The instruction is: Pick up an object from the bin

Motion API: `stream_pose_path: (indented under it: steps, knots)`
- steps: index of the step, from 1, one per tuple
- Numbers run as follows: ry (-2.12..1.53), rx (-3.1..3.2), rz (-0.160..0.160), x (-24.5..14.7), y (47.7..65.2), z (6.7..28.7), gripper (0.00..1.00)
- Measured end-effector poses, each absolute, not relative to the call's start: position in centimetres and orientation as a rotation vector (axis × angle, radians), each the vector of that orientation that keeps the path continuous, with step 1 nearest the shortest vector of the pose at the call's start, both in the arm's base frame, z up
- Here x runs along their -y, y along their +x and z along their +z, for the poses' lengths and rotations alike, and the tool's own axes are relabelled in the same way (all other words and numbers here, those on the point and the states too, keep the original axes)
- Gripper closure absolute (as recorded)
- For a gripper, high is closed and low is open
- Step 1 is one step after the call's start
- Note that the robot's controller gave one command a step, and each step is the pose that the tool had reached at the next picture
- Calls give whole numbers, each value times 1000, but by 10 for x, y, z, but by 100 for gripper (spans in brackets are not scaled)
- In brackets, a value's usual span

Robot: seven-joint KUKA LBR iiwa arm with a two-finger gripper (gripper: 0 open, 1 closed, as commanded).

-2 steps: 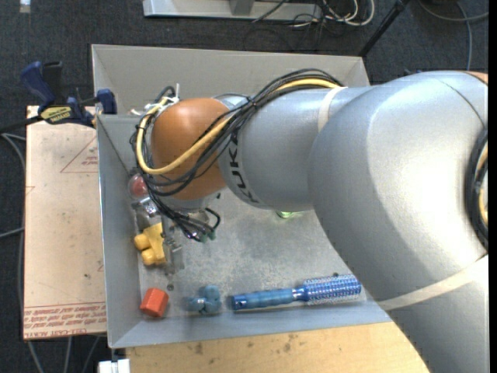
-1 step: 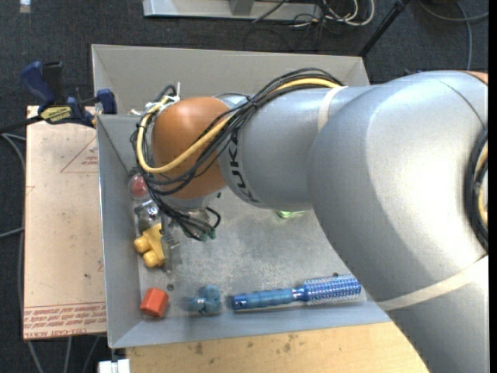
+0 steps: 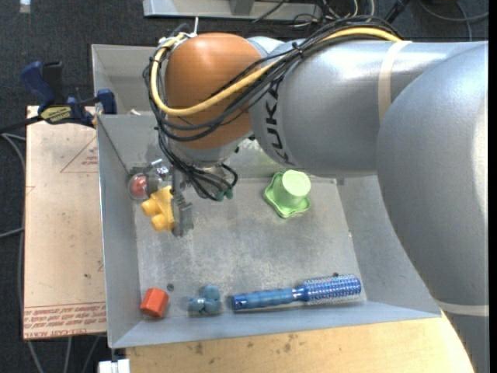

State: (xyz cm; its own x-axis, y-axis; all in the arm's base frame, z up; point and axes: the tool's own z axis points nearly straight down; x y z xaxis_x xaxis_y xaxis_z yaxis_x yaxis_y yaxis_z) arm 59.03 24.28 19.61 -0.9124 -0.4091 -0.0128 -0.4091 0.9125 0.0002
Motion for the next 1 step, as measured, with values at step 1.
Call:
stream_pose_path:
  steps: [1]
  knots:
    - [-1837, -2541, -1, -202, 594, 250, 100]
